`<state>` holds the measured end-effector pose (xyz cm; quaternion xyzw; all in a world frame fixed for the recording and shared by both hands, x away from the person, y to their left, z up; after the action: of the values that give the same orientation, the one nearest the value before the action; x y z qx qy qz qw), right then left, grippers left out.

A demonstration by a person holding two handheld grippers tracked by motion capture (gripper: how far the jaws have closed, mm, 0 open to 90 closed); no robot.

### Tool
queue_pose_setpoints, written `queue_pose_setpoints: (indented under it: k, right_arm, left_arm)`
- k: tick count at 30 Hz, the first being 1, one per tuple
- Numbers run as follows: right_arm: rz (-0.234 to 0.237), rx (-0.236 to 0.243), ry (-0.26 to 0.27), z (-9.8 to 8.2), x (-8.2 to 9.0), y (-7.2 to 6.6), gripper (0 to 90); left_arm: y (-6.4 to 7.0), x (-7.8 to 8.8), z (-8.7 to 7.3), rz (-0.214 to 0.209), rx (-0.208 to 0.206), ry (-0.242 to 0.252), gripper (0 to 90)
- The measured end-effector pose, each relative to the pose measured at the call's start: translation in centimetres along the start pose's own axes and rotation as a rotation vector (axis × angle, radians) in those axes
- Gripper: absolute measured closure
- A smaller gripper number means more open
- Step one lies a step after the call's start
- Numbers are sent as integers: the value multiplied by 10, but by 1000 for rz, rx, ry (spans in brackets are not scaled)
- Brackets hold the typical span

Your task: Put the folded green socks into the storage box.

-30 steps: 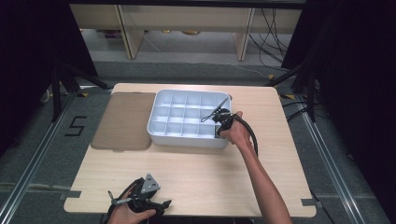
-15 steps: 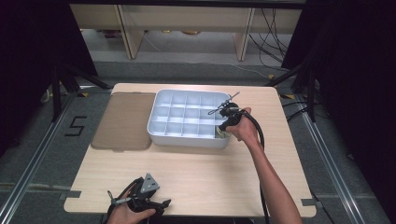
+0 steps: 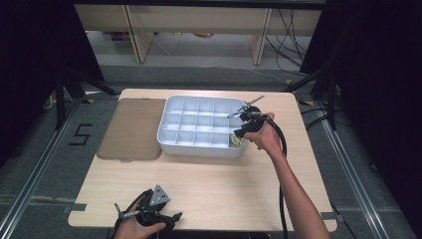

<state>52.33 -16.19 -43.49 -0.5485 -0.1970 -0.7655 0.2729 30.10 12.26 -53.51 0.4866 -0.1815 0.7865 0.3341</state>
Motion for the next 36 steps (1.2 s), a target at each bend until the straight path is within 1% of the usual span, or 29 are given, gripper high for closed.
queue_pose_setpoints:
  k: [1,2,4,5,6,7,8,9,10,11,12,13,15,16,17,19,20,21,22,24,25,26,29,30,31,32,34,35,36]
  right_arm:
    - [6,-10,1,-1,2,0,574]
    - [0,-11,11,-1,3,1,573]
    - [4,-19,15,-2,5,2,554]
    - [4,-26,16,-3,6,2,548]
    - [13,-8,30,-3,6,3,542]
    - [20,-24,31,-4,6,2,534]
    - [17,-13,34,-5,7,3,524]
    - [12,-19,42,-5,7,4,514]
    - [25,-21,45,-6,7,4,504]
    - [23,-33,46,-8,8,4,496]
    - [15,-24,53,-9,8,5,488]
    - [24,-34,52,-10,9,5,478]
    - [32,-25,71,-11,9,5,473]
    - [38,-28,71,-12,10,5,463]
    - [31,-25,72,-13,10,5,456]
    - [43,-36,76,-15,11,4,450]
    - [42,-28,82,-15,11,4,449]
    - [40,-23,91,-16,11,5,446]
    - [53,-36,89,-18,12,3,437]
    - [49,-38,116,-19,11,3,426]
    - [46,-33,111,-21,12,3,422]
    - [57,-36,119,-22,12,2,418]
    - [66,-48,125,-25,14,1,403]
    - [64,-36,135,-27,15,1,396]
    - [70,-40,126,-28,17,0,391]
    - [67,-34,132,-28,17,0,390]
    - [74,-46,152,-30,19,-4,387]
    - [78,-45,137,-31,21,-4,384]
    - [75,-23,160,-31,20,-4,381]
  left_arm:
    - [-1,1,0,9,-20,3,211]
    - [-2,1,1,13,-26,3,211]
    - [0,1,0,3,0,-6,211]
    - [0,1,0,5,1,-4,211]
    - [0,0,0,-2,-7,6,211]
    - [-1,1,0,-3,-16,1,211]
    - [-1,1,0,0,-17,0,211]
    - [-1,1,0,1,-13,2,211]
    - [-1,1,0,1,-16,1,211]
    - [-1,1,0,7,-4,-4,211]
    - [-1,1,-1,4,2,-5,211]
    - [-1,0,-1,4,10,-3,211]
    - [-1,0,0,-2,14,2,211]
    - [0,0,0,-6,15,3,210]
    - [0,1,0,-10,15,5,210]
    - [0,0,0,-1,6,4,210]
    - [-1,1,0,-3,4,-8,210]
    - [0,0,0,-7,4,2,210]
    - [-1,1,0,1,0,2,210]
    - [-1,1,0,0,13,4,210]
    - [0,1,0,-7,16,4,210]
    - [-1,1,0,-6,17,6,210]
    - [-1,0,0,-8,16,11,210]
    - [-1,0,0,-5,16,10,210]
    - [-1,0,0,-4,17,11,210]
    - [-1,-1,0,-3,21,13,210]
    - [-2,-1,0,-4,20,11,210]
    - [-2,-1,0,-3,20,11,210]
    - [-1,-1,0,-3,20,12,210]
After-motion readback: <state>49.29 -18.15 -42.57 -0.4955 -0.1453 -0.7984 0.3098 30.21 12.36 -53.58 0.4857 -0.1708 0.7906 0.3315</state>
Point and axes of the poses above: each handheld gripper's, and its own axes: x roughly backward along the jaws, z roughly out of its top, y roughly to its right, the point moved 4 cm from there along -x, roughly forward along the jaws, and after that the axes turned 14 degrees about -y, right-handed, at the moved point
